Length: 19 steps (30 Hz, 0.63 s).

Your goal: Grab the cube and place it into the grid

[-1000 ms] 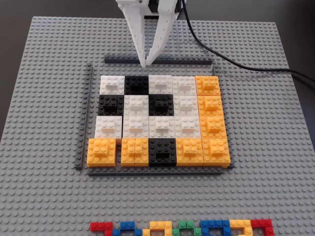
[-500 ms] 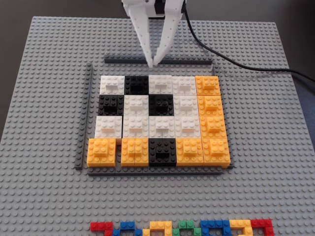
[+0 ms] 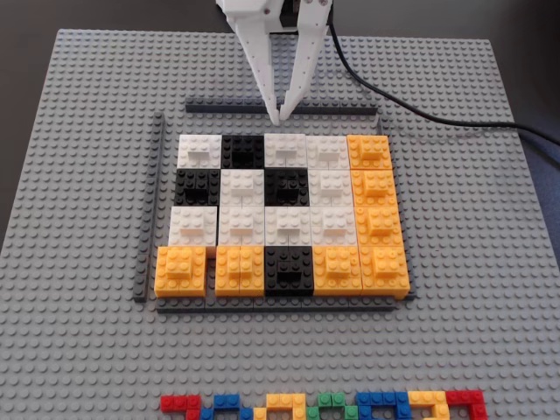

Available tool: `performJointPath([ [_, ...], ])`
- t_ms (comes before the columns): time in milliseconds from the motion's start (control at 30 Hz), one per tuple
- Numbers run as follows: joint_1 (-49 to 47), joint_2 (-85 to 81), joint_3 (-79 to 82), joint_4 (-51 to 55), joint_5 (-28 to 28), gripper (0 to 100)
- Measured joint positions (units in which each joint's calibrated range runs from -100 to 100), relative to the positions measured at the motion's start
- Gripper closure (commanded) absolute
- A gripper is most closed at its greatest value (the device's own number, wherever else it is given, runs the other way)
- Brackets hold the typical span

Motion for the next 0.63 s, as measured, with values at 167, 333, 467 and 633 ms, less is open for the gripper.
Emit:
performJointPath([
  [167,0.0,0.0,0.0,1.3,0.0,100],
  [333,0.0,0.0,0.0,1.6,0.0,100],
  [467,0.0,0.0,0.0,1.7,0.0,100],
  [633,0.0,0.0,0.0,2.1,0.0,100],
])
